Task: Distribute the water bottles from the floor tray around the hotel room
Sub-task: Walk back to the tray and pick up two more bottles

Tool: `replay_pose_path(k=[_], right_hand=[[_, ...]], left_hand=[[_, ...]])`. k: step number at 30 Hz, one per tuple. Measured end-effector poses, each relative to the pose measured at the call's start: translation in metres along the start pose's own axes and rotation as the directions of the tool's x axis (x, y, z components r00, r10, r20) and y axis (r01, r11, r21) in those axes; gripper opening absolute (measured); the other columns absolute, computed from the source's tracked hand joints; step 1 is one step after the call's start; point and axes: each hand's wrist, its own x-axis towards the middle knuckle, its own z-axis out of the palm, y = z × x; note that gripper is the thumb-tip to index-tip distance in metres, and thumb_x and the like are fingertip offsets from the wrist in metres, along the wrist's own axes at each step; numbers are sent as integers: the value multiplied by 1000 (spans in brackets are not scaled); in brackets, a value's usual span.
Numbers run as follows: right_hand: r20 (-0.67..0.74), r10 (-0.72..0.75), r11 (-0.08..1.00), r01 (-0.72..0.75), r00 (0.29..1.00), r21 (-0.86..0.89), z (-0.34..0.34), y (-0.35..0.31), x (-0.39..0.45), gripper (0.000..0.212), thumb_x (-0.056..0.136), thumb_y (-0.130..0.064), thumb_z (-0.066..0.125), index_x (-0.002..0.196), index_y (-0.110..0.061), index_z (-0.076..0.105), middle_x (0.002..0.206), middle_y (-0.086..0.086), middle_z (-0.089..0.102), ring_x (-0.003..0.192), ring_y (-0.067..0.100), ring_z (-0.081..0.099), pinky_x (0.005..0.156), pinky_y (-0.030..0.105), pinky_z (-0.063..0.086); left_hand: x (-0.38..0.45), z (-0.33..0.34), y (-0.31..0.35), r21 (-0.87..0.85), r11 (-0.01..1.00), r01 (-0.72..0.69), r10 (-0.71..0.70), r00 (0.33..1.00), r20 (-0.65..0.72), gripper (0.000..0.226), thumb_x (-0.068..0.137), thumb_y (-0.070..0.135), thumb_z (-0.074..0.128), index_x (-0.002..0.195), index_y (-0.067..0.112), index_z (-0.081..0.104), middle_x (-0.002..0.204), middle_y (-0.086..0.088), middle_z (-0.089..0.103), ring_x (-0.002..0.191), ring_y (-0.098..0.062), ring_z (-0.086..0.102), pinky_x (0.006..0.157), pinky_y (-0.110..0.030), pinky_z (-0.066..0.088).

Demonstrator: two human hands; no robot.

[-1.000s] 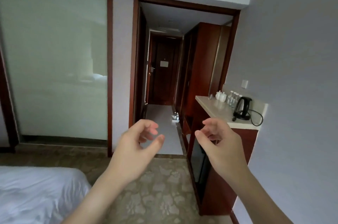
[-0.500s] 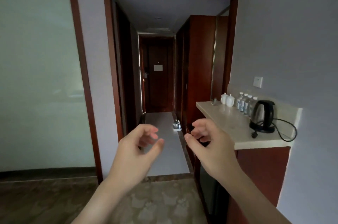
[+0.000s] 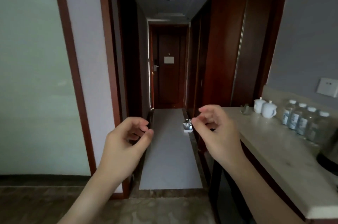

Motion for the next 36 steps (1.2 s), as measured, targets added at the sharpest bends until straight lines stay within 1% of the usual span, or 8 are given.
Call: replay_pose_path(k=[4, 9, 16, 21, 24, 30, 34, 36], right_hand=[[-72, 33, 999, -33, 997, -9, 42, 55, 74, 24, 84, -19, 73, 102, -28, 60, 82, -8, 69, 83, 1, 65, 74, 11, 49], [-148, 58, 998, -62, 987, -20, 80, 112, 178, 27, 83, -16, 73, 103, -27, 58, 82, -7, 70, 79, 7, 67, 71, 22, 53], [-180, 86, 995, -95, 980, -42, 118, 213, 300, 32, 83, -13, 74, 102, -32, 56, 83, -11, 70, 80, 5, 66, 69, 18, 52], [-128, 88, 995, -93, 988, -38, 149, 311, 395, 35, 82, -13, 75, 108, -27, 55, 85, -6, 68, 83, 2, 65, 72, 11, 50], [-115, 96, 995, -97, 989, 0, 165, 367, 460, 34, 81, -13, 75, 108, -25, 56, 85, -4, 69, 83, 4, 65, 73, 13, 50], [-96, 90, 994, -84, 991, 65, 199, 447, 597, 35, 81, -9, 75, 100, -30, 56, 84, 0, 70, 79, 8, 66, 71, 16, 51], [-67, 82, 994, -77, 994, 72, 229, 492, 670, 35, 81, -8, 75, 101, -29, 56, 84, 0, 70, 80, 7, 66, 71, 14, 51], [-56, 80, 995, -76, 995, 64, 246, 513, 700, 34, 81, -8, 75, 102, -27, 56, 85, -1, 70, 80, 6, 66, 70, 13, 50]], left_hand=[[86, 33, -69, -86, 996, -10, 13, 999, 33, 13, 82, 17, 71, 89, 27, 68, 87, 8, 70, 83, -9, 66, 74, -18, 52], [206, 80, -140, -145, 989, -20, 33, 995, 89, 13, 80, 20, 71, 90, 27, 68, 88, 6, 70, 86, -10, 66, 78, -26, 54], [330, 165, -234, -172, 985, 24, 3, 988, 153, 15, 80, 17, 72, 90, 28, 67, 88, 7, 68, 83, -10, 65, 77, -25, 52], [421, 242, -305, -157, 987, 15, 9, 989, 150, 18, 81, 11, 74, 91, 25, 68, 85, 0, 69, 80, -11, 66, 76, -28, 54], [483, 284, -338, -141, 990, -2, 21, 991, 132, 19, 80, 11, 76, 91, 25, 68, 84, -1, 70, 78, -11, 67, 76, -26, 54], [597, 344, -395, -115, 993, 14, -6, 998, 68, 14, 80, 22, 75, 91, 26, 68, 86, 5, 69, 77, -10, 66, 70, -20, 52], [664, 370, -445, -72, 997, 26, -21, 998, 65, 17, 80, 19, 74, 92, 27, 67, 90, 10, 68, 79, -9, 66, 72, -24, 53], [694, 381, -470, -80, 997, 22, -17, 998, 62, 17, 76, 29, 75, 92, 28, 67, 90, 10, 68, 80, -10, 65, 73, -24, 53]])
